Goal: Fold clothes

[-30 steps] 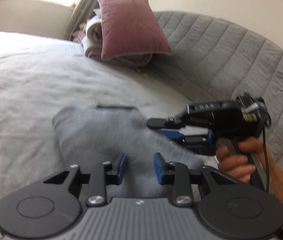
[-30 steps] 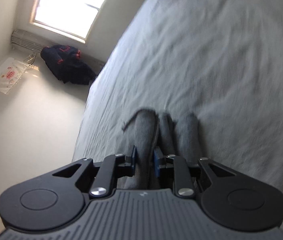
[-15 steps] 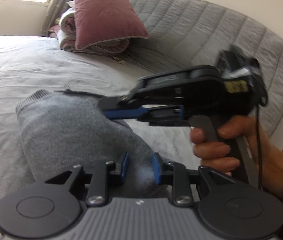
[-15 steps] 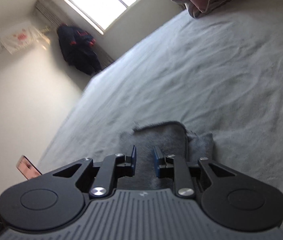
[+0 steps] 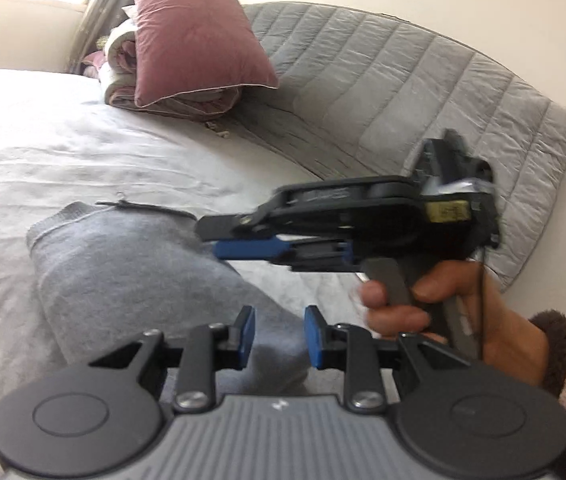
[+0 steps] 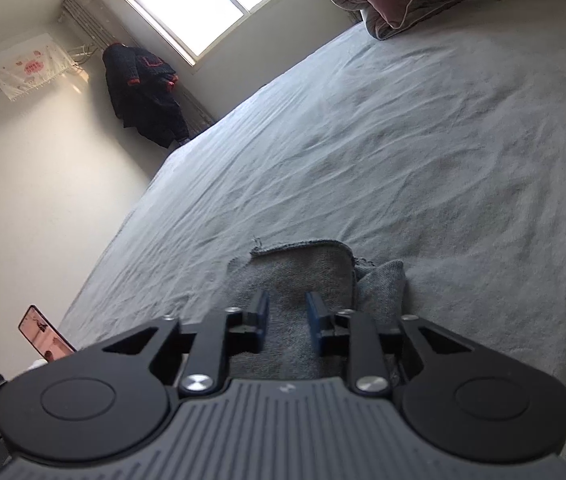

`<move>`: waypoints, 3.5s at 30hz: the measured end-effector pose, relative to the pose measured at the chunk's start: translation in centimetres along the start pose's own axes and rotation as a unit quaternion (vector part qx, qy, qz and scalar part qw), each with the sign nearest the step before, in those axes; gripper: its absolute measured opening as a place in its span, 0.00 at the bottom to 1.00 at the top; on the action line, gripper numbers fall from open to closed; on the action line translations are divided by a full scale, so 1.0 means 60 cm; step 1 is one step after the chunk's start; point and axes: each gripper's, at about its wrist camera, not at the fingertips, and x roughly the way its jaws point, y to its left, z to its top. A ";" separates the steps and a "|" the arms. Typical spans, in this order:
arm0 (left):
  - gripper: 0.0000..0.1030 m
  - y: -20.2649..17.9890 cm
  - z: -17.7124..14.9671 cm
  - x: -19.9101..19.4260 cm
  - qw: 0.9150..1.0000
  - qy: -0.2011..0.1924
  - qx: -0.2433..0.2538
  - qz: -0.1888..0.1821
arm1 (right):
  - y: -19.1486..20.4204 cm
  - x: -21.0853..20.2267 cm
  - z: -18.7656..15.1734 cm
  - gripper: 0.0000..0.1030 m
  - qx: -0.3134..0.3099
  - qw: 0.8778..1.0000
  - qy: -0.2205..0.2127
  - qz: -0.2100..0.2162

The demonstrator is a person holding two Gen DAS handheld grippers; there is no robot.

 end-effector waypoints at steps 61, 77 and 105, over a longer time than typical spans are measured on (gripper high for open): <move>0.44 0.030 0.014 -0.002 0.988 -0.041 0.033 0.143 | -0.036 -0.094 -0.039 0.17 0.117 0.988 0.039 0.088; 0.45 0.018 0.023 0.012 0.987 -0.052 0.054 0.140 | 0.011 -0.068 -0.016 0.44 -0.013 0.999 -0.039 0.016; 0.57 -0.048 -0.043 -0.006 0.978 -0.021 0.156 0.135 | 0.009 -0.021 -0.037 0.58 -0.100 0.993 -0.009 -0.060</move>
